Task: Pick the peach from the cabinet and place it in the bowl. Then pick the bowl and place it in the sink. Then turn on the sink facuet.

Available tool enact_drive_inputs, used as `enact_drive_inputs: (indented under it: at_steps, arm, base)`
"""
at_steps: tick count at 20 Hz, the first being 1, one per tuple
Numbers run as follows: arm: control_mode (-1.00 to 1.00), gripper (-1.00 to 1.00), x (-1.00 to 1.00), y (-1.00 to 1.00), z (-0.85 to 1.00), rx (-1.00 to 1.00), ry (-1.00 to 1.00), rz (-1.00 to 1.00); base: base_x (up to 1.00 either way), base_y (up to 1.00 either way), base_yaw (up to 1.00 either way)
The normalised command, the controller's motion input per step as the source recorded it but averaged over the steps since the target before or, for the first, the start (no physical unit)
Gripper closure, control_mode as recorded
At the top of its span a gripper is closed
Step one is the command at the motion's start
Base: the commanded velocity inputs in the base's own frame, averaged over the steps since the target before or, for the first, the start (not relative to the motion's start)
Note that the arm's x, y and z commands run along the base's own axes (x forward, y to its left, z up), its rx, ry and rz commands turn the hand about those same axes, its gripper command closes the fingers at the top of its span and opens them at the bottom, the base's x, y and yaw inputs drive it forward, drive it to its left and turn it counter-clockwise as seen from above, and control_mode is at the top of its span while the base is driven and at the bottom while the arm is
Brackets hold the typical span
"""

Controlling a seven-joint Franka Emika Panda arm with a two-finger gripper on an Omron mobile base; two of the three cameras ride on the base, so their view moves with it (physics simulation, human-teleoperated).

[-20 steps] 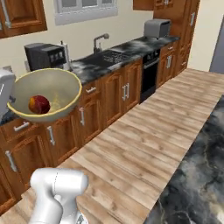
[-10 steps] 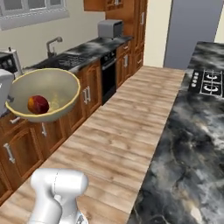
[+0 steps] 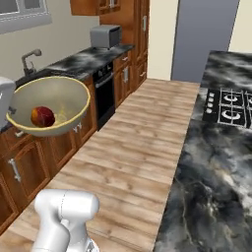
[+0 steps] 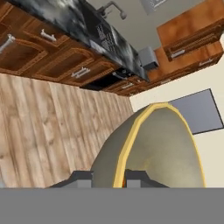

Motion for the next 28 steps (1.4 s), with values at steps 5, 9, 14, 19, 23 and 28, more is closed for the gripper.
enact_drive_inputs:
  at_steps: [5,9,14,19,23,28]
  arm:
    - [1.0,1.0,0.0,0.0,0.0,0.0,0.0,0.0]
    - [1.0,1.0,0.0,0.0,0.0,0.0,0.0,0.0]
    - [1.0,1.0,0.0,0.0,0.0,0.0,0.0,0.0]
    - [1.0,1.0,0.0,0.0,0.0,0.0,0.0,0.0]
    - [1.0,1.0,0.0,0.0,0.0,0.0,0.0,0.0]
    - [1.0,1.0,0.0,0.0,0.0,0.0,0.0,0.0]
  base:
    - [1.0,0.2,-0.18]
    - [1.0,0.39,-0.24]
    - [1.0,0.66,-0.2]
    - [0.98,0.51,0.06]
    - [0.99,-0.08,0.31]
    - [0.86,-0.18,0.44]
